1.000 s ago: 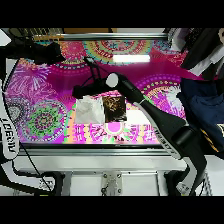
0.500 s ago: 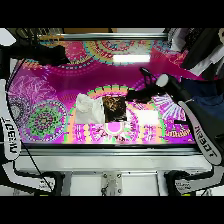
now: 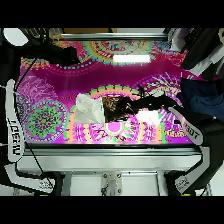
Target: Fold the clothes and pants, and hang the long-sleeved shirts on hangers.
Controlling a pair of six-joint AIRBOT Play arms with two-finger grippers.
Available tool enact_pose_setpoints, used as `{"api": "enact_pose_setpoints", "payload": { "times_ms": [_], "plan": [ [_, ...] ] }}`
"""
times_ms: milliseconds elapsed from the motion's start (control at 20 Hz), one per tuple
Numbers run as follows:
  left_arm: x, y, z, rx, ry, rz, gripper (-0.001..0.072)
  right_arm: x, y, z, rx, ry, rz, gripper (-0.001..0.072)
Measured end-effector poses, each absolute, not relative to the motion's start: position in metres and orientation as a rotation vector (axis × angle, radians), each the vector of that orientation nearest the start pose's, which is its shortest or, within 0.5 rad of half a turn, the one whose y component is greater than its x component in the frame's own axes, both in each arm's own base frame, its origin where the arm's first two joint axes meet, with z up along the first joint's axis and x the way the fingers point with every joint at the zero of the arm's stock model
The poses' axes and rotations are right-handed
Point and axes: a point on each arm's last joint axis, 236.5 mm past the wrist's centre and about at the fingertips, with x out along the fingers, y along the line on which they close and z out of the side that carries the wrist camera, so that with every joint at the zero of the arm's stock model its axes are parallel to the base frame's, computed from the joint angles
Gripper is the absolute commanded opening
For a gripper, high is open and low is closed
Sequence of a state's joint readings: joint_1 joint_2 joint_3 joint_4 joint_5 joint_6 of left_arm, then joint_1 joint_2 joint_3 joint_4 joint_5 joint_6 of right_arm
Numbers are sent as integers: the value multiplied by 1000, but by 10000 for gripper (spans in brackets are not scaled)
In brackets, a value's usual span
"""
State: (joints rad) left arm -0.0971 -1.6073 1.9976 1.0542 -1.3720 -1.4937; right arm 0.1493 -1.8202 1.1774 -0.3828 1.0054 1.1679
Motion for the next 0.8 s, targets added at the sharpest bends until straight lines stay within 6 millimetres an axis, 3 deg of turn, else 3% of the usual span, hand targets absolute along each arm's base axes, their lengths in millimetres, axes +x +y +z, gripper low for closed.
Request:
{"api": "enact_pose_setpoints", "payload": {
  "times_ms": [50,100,150,200,350,450,500,600,700,800],
  "plan": [
    [485,-163,188,-226,957,-541,9,414,269,-93,857,1382,652,624],
    [485,-163,188,-226,957,-542,9,411,282,-94,840,1386,678,420],
    [485,-163,188,-225,956,-542,9,407,292,-97,809,1390,697,165],
    [486,-163,188,-225,955,-542,9,404,302,-98,782,1389,725,7],
    [486,-164,189,-223,953,-543,9,405,319,-83,729,1352,807,8],
    [485,-163,188,-223,958,-543,9,417,307,-63,671,1312,815,8],
    [485,-164,188,-223,958,-543,9,428,291,-49,640,1288,797,8],
    [484,-164,187,-221,965,-546,9,452,238,-19,566,1236,706,8],
    [483,-164,187,-221,966,-545,9,475,162,17,512,1161,558,8],
    [483,-164,186,-220,969,-547,9,486,74,49,486,1083,378,8]
  ]
}}
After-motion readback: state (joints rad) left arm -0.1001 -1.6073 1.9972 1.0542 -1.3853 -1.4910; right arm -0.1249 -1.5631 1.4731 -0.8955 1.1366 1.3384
